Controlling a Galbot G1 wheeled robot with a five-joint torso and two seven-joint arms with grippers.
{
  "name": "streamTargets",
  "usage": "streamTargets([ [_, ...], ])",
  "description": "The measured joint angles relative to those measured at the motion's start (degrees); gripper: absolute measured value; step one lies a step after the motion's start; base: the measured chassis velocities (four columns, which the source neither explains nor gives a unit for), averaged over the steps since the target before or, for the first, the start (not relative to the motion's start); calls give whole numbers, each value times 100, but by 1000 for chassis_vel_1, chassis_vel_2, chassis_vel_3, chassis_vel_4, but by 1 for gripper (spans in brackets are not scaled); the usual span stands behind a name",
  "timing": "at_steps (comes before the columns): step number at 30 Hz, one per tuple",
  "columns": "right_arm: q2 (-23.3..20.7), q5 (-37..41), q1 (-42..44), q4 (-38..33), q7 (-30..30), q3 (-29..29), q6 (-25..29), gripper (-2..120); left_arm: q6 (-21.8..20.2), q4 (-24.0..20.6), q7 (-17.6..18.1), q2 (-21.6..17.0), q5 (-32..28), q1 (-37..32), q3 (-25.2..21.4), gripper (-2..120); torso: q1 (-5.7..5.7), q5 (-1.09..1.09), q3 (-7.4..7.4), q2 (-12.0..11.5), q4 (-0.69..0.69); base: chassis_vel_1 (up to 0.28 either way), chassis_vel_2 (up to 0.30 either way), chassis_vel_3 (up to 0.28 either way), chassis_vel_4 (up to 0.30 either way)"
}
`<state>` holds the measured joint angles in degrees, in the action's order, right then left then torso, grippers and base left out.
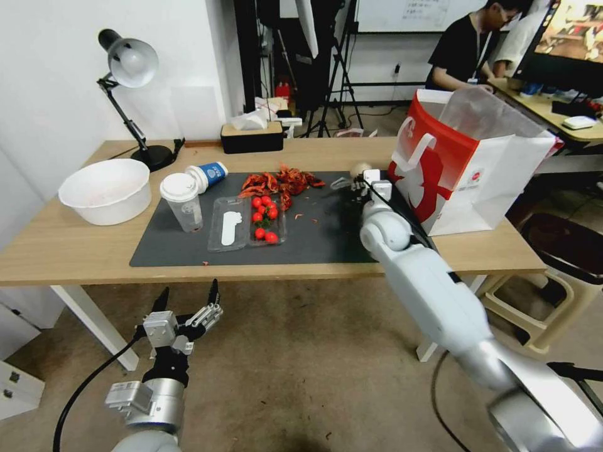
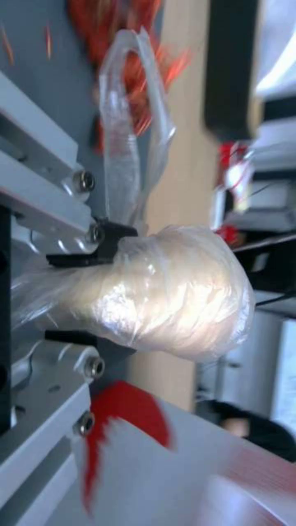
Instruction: Pick up the trash from the table and place it into the takeout bag.
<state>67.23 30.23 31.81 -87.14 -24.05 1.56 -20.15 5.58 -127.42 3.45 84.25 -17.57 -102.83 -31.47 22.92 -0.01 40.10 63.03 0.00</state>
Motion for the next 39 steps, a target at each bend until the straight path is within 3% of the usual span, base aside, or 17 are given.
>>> streamTargets([
  [1,0,0,0,0,0,0,0,15,0,0,0,0,0,0,0,100,0,0,0,0,0,0,0,0,0],
  [4,-446,-76,318,-940,209,-115,-119,10,4,-35,2,9,18,-11,2,100,0,1,0,0,0,0,0,0,0],
  [6,-502,-91,360,-1048,250,-144,-127,10,4,-38,2,9,19,-12,4,100,0,0,0,0,0,0,0,0,0],
  [8,-951,-342,679,-1837,699,-534,-78,10,11,-41,2,20,43,-14,21,100,0,-1,0,0,1,0,0,0,0],
  [16,-1612,-329,739,-2592,625,-1123,68,10,17,-47,-4,39,83,-13,61,100,0,0,0,0,1,0,0,0,0],
  [19,-1851,693,355,-2699,-175,-1250,-280,10,23,-61,-41,45,123,-23,76,100,-1,3,0,0,0,0,0,0,0],
  [20,-1851,693,355,-2699,-175,-1250,-280,10,23,-61,-41,45,123,-23,76,100,-1,3,0,0,0,0,0,0,0],
  [22,-1911,1627,1,-2611,-790,-1264,-583,10,36,-93,-75,46,138,-35,87,100,0,2,0,0,-1,0,0,0,0],
  [30,-1778,3177,-905,-1883,-2206,-1189,-1107,10,68,-174,-221,116,88,-49,143,100,0,1,1,0,-1,0,0,0,0],
  [39,-1587,3523,-1148,-1516,-2655,-1089,-1216,13,89,-171,-293,85,7,-31,107,100,0,1,1,0,0,0,0,0,0],
])
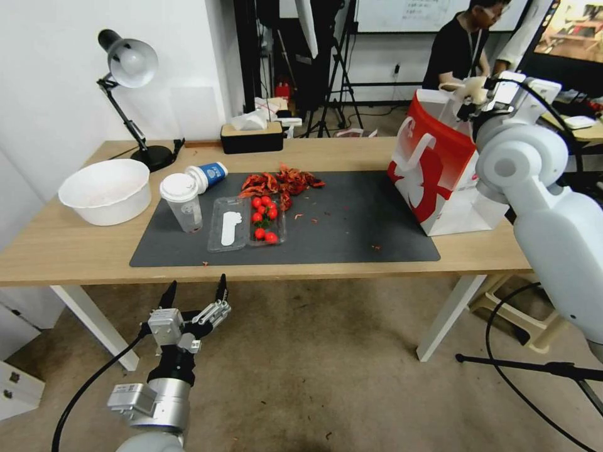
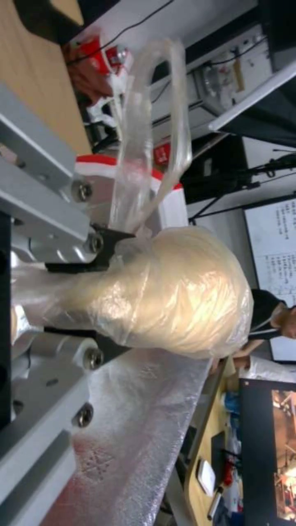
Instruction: Pick up the trash from the table and place it into the takeout bag.
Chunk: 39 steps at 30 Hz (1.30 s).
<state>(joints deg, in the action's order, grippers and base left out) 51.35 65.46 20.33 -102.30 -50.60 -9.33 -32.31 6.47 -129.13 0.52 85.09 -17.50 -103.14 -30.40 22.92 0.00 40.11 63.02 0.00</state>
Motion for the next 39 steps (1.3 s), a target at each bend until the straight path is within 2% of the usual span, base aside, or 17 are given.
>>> streamTargets([
  [6,128,-187,17,69,11,31,-108,34,-19,1,-27,-35,-78,14,-44,100,0,0,0,0,1,0,0,0,0],
  [7,128,-187,17,69,11,31,-108,34,-19,1,-27,-35,-78,14,-44,100,0,0,0,0,1,0,0,0,0],
  [9,214,-247,2,123,9,38,-118,44,-21,1,-22,-55,-118,19,-87,100,0,0,0,0,-1,0,0,0,0],
  [11,217,-255,-2,127,9,39,-120,46,-21,1,-19,-53,-124,20,-89,100,1,1,0,0,-1,0,0,0,0],
  [13,206,-295,-36,147,13,44,-142,60,-21,-4,-6,-26,-140,24,-95,100,1,1,-1,0,0,0,0,0,0],
  [14,206,-295,-36,147,13,44,-142,60,-21,-4,-6,-26,-140,24,-95,100,1,1,-1,0,0,0,0,0,0],
  [15,193,-316,-41,153,14,44,-144,67,-20,-4,-4,-23,-140,24,-96,100,0,1,-1,0,1,0,0,0,0],
  [17,188,-326,-39,153,15,44,-144,70,-20,-4,-4,-23,-139,24,-95,100,1,1,-1,0,1,0,0,0,0],
  [19,172,-388,15,121,22,41,-144,82,-19,-4,-3,-22,-137,27,-95,100,1,0,0,0,0,0,0,0,0],
  [21,168,-395,28,108,23,39,-144,85,-19,-5,-4,-20,-136,28,-93,100,0,0,-1,0,1,0,0,0,0],
  [24,139,-410,84,60,34,30,-140,97,-19,-5,-9,-12,-123,29,-84,100,0,0,-1,0,1,0,0,0,0],
  [32,67,-504,162,-91,158,12,-48,100,-11,-41,-15,-14,-127,14,-115,100,0,0,-1,0,0,0,0,0,0],
  [39,-110,-668,473,-534,937,-27,472,100,13,-50,-15,9,-112,11,-90,100,0,1,-1,0,0,0,0,0,0],
])
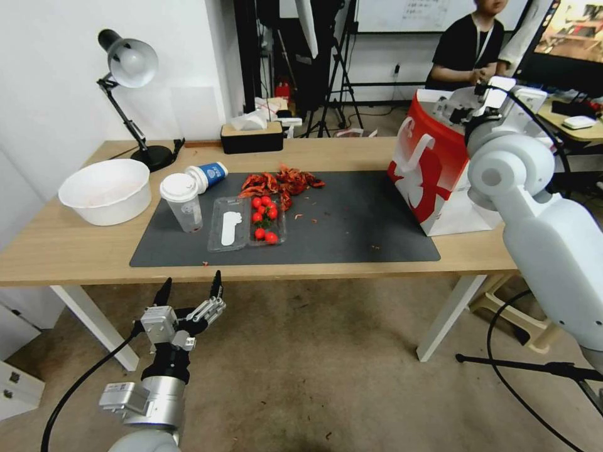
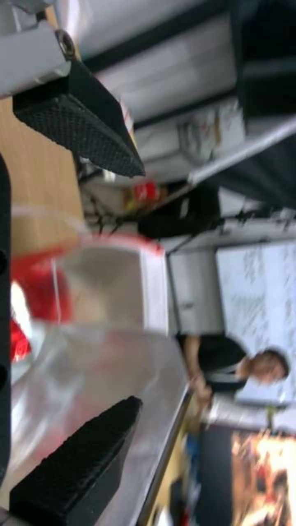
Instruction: Pick up the trash from the table and place it into the takeout bag.
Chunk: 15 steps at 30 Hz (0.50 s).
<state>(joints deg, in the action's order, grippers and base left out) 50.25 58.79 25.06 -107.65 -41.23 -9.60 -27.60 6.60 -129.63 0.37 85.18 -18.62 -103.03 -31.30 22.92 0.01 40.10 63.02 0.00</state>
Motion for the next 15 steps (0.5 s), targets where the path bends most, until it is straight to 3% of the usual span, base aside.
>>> streamTargets([
  [7,-198,-590,658,-478,1003,-78,714,100,7,16,0,5,-7,10,6,100,-1,-1,0,0,1,0,0,0,0],
  [10,-396,-939,1331,-793,1676,-205,1445,100,33,51,2,0,-19,12,-1,100,-1,1,0,0,0,0,0,0,0],
  [15,-579,-1262,2403,-1153,2092,-387,1898,100,33,55,-5,-18,-60,8,-10,100,-1,-1,0,0,0,0,0,0,0],
])
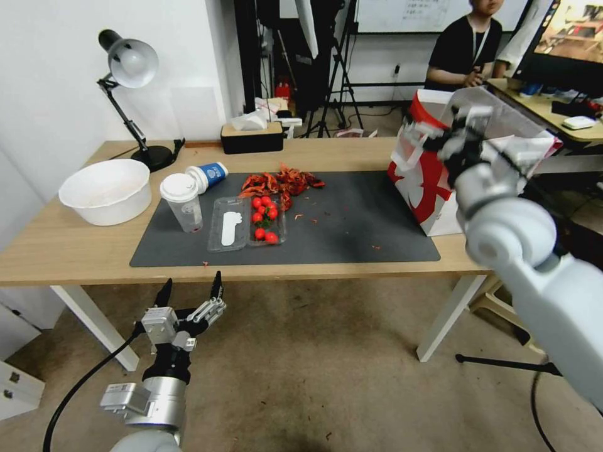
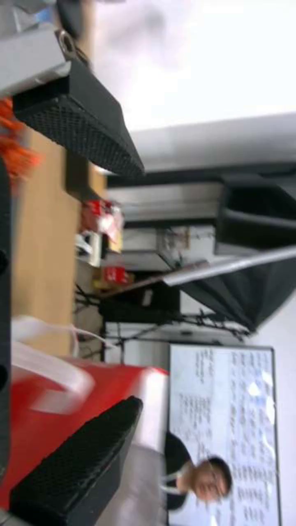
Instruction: Pick up the trash from the table and place it into the takeout bag.
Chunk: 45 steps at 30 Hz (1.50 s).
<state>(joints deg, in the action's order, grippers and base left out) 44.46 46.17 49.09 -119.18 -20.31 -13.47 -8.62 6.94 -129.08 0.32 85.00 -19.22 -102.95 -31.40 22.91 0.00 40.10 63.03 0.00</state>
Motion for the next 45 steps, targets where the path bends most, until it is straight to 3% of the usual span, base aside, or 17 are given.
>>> streamTargets([
  [4,17,-290,709,-93,449,-296,403,100,2,18,-4,-4,-7,12,9,100,0,1,0,0,1,0,0,0,0],
  [7,242,-684,1615,-85,1106,-714,1297,100,9,39,-8,-12,-15,17,23,100,0,0,0,0,-1,0,0,0,0],
  [8,242,-684,1615,-85,1106,-714,1297,100,9,39,-8,-12,-15,17,23,100,0,0,0,0,-1,0,0,0,0],
  [11,689,-1210,2653,86,1617,-1033,2085,100,16,51,-5,-36,-44,19,10,100,0,-3,0,0,1,0,0,0,0],
  [18,1332,-1844,3814,377,1939,-1136,2718,100,10,104,-3,-57,-57,45,4,100,0,1,0,0,1,0,0,0,0],
  [25,1685,-2010,4358,508,1991,-1126,2948,100,-13,151,-10,-72,-25,57,7,100,0,1,0,0,1,0,0,0,0],
  [36,1772,-2190,4429,470,1798,-936,2835,100,-15,188,2,-100,-30,126,-16,100,1,0,1,-1,0,0,0,0,0],
  [45,1833,-2339,4515,482,1756,-833,2800,100,11,325,348,-218,-113,474,9,100,1,0,1,-1,0,0,0,0,0],
])
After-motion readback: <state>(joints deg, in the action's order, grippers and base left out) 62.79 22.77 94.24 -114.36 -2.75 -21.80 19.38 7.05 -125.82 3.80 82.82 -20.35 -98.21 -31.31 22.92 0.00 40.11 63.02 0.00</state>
